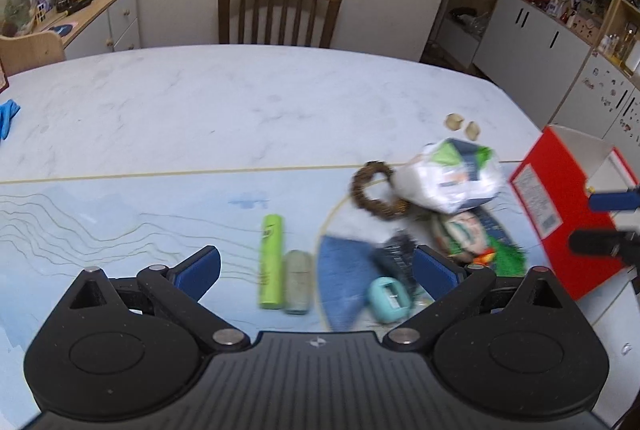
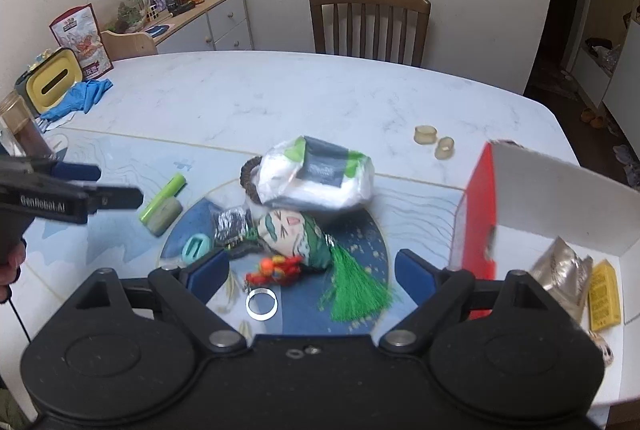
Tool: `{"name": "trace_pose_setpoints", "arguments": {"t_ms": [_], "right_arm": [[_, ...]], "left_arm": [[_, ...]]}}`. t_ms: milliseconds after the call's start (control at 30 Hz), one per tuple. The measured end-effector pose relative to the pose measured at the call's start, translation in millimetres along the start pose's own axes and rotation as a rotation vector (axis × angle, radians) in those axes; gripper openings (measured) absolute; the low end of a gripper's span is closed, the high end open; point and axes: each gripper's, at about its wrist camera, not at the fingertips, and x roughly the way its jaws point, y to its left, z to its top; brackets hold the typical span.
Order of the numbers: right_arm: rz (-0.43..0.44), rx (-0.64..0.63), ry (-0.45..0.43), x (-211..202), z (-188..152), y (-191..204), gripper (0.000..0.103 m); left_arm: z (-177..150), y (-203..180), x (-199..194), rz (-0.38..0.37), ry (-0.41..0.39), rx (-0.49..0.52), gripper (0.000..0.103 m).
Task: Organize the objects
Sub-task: 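Move both grippers back toward the green tube and wipes pack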
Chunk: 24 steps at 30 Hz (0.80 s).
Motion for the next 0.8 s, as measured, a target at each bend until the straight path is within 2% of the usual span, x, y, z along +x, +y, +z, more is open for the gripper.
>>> {"name": "trace_pose_setpoints", "arguments": {"t_ms": [400, 700, 800], "right_arm": [[-0.063, 0.013, 0.02, 45, 35, 6, 0.089], [-0.074, 0.037, 0.035, 75, 48, 5, 0.09], [-0.069, 0.063, 0.024, 83, 53, 2, 0.094]], "left_arm": [[1, 39, 42, 0.035, 0.025, 0.006, 0.103], [6, 37, 71, 0.1, 0.05, 0.053, 0.103], [9, 37, 76, 0.129, 0.051, 0.047, 0.102]]}}
